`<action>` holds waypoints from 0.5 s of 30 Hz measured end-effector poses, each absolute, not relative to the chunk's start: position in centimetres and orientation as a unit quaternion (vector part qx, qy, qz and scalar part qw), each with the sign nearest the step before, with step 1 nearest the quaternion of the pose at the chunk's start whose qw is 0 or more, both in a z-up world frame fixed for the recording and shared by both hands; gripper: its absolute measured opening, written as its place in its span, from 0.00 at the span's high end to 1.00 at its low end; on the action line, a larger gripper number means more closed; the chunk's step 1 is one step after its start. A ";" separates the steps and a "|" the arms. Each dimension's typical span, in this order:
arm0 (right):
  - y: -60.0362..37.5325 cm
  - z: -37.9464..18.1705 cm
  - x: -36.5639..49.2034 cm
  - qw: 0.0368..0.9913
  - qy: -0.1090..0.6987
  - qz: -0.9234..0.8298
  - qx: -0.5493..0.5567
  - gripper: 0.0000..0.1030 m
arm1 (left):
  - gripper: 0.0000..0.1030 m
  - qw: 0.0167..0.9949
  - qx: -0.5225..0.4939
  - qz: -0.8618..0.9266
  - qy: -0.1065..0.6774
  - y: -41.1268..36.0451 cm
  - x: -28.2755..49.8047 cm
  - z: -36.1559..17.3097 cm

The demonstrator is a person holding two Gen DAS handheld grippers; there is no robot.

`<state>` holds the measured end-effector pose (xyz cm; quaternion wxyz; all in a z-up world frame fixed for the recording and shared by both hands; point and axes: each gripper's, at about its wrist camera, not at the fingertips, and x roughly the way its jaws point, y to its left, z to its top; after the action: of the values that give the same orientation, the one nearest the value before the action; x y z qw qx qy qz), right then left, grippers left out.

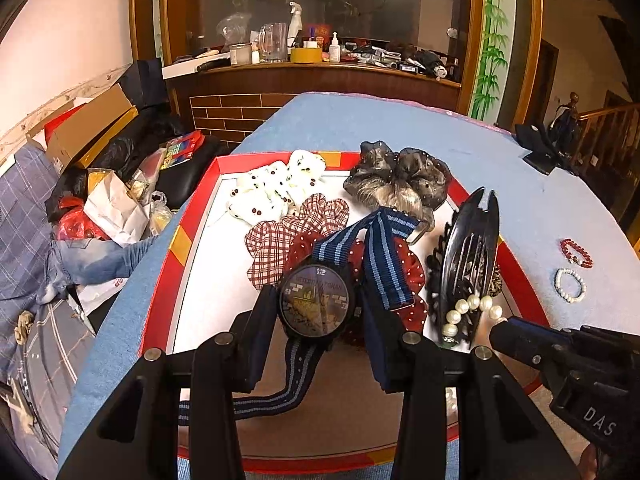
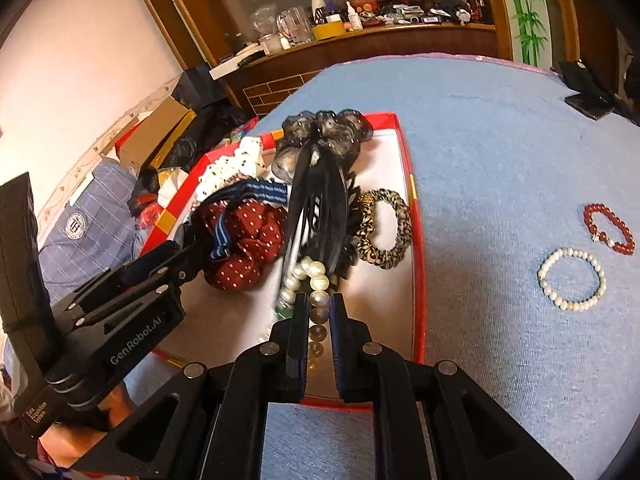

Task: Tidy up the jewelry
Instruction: 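Lower pearl bracelet into the box and open right tool while left tool holds the watch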

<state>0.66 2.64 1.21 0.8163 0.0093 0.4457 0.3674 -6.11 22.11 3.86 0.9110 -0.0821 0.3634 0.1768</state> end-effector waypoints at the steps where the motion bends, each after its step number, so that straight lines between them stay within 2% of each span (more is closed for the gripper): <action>1: 2.7 1.1 0.6 0.816 0.447 0.366 0.007 0.89 | 0.61 0.911 -0.082 0.177 0.364 22.1 -6.1 3.8; 15: 3.1 0.5 0.5 0.821 0.449 0.354 -0.009 0.88 | 0.61 0.901 -0.081 0.181 0.385 22.1 -5.4 3.3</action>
<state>0.55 3.15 0.51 0.8207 -0.0090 0.4487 0.3536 -5.42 22.06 3.30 0.9014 -0.0807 0.3850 0.1810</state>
